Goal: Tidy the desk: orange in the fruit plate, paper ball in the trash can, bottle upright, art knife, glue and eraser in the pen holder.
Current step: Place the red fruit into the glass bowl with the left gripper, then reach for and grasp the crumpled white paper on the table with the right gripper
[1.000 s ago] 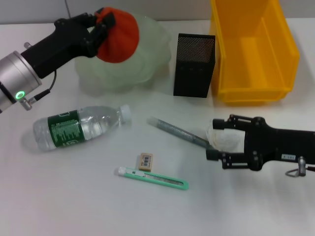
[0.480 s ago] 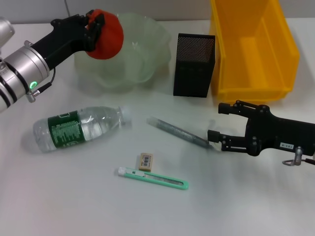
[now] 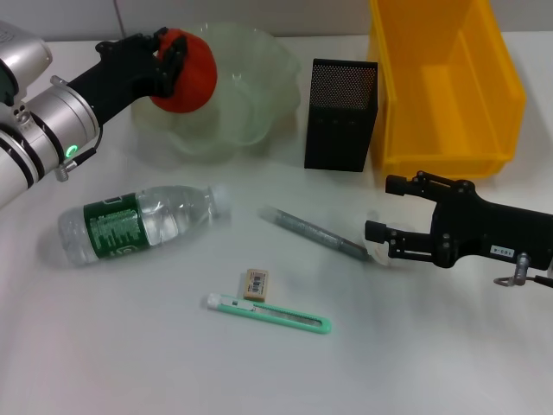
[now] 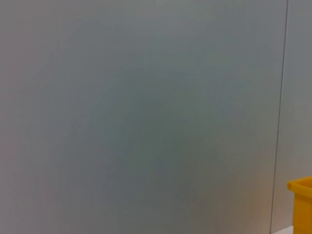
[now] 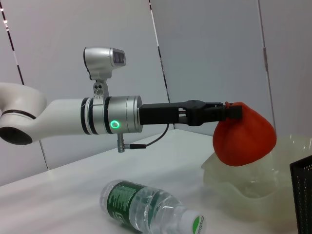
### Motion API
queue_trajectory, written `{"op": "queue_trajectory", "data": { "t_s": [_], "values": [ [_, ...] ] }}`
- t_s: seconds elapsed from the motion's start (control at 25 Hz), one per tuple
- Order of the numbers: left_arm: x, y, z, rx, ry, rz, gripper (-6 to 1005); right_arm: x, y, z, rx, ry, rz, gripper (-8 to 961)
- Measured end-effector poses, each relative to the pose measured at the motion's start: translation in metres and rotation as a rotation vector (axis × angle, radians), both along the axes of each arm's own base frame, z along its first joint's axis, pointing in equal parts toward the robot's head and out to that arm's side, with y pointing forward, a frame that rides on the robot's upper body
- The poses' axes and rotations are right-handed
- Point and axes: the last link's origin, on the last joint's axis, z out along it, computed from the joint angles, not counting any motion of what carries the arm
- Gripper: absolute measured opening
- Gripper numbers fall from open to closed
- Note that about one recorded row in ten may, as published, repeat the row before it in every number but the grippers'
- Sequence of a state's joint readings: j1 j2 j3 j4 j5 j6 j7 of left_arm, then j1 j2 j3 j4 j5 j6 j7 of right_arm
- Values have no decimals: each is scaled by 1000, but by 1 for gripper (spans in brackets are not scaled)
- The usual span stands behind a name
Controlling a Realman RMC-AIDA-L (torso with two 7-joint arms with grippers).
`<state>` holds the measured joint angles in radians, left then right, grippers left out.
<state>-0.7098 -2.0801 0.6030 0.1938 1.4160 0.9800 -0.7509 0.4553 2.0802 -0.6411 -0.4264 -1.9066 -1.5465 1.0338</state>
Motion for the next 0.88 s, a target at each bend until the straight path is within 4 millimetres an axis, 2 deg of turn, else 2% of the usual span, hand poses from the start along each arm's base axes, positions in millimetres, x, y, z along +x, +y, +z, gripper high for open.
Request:
{"op": "queue_trajectory", "data": {
  "t_s": [0.08, 0.36, 0.48, 0.76, 0.88],
  "values": [
    [-1, 0, 0, 1, 3, 4, 193, 0, 0, 0, 0, 0, -1, 811],
    [1, 1, -1, -4, 8, 1, 383, 0, 0, 0, 0, 0, 1, 810],
    [1, 1, -1, -7, 3, 3, 590, 0, 0, 0, 0, 0, 0, 810],
    [2, -2, 0, -15, -31, -7, 805, 0, 0, 0, 0, -1, 0, 810],
    [3, -4, 0, -20, -48, -17, 805, 0, 0, 0, 1, -1, 0, 809]
  ]
}}
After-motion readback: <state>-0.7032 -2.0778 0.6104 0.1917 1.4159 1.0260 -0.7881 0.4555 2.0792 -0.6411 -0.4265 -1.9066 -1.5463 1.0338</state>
